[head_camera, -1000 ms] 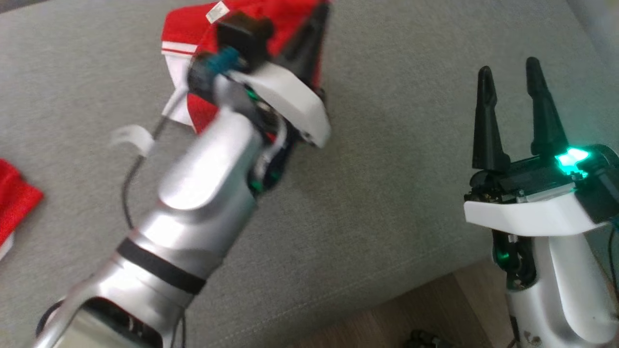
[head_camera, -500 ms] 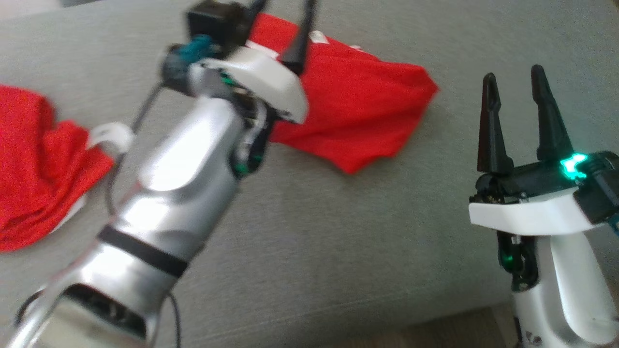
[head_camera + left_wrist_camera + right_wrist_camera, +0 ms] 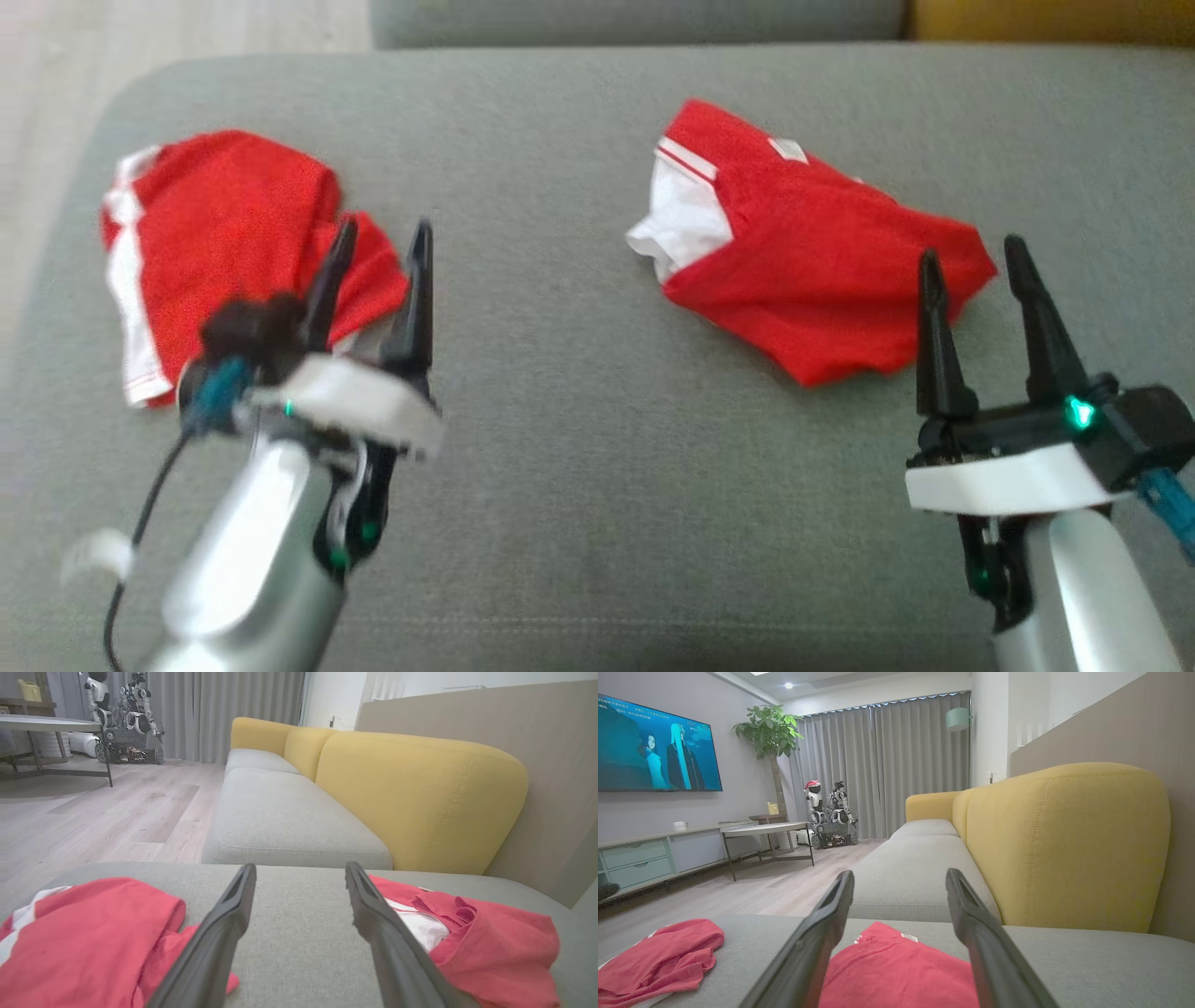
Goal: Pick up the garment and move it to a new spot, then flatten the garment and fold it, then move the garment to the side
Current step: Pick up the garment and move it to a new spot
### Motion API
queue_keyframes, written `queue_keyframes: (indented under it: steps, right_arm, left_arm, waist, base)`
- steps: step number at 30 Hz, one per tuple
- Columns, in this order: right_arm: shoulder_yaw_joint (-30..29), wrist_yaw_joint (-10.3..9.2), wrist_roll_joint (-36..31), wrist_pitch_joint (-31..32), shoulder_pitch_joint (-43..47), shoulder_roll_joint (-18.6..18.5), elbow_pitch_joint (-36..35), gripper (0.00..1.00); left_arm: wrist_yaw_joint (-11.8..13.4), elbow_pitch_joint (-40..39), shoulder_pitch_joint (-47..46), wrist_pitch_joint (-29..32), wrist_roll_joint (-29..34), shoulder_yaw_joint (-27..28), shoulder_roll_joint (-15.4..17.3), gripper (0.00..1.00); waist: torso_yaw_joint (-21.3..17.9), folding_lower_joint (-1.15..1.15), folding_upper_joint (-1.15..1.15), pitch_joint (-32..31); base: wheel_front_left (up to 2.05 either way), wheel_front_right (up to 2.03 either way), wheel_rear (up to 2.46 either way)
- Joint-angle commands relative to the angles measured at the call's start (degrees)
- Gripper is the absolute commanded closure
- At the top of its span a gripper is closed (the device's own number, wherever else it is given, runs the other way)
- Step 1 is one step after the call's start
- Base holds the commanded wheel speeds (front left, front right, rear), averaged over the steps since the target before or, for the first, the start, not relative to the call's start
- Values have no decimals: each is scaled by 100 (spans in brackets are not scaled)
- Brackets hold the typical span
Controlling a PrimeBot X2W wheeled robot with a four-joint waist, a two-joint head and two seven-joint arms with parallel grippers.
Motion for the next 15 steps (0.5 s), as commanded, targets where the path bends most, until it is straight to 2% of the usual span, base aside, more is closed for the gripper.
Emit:
queue_keyframes:
  steps: [1, 8, 15]
  right_arm:
    - [121, 44, -50, -36, -22, 13, -146, 0]
    - [117, 44, -95, -36, 146, 13, -28, 0]
    - [136, 44, -235, -36, 57, 13, 27, 0]
  left_arm:
    - [-38, -323, -69, -34, 137, 302, 80, 0]
    - [-135, -839, 1016, -34, 709, 1118, -490, 0]
    - [-506, -963, 1162, -34, 1096, 1619, -812, 0]
  waist:
    - [151, 0, 0, -157]
    - [182, 0, 0, -225]
    - [213, 0, 0, -98]
  base:
    - [0, 0, 0]
    - [0, 0, 0]
    - [0, 0, 0]
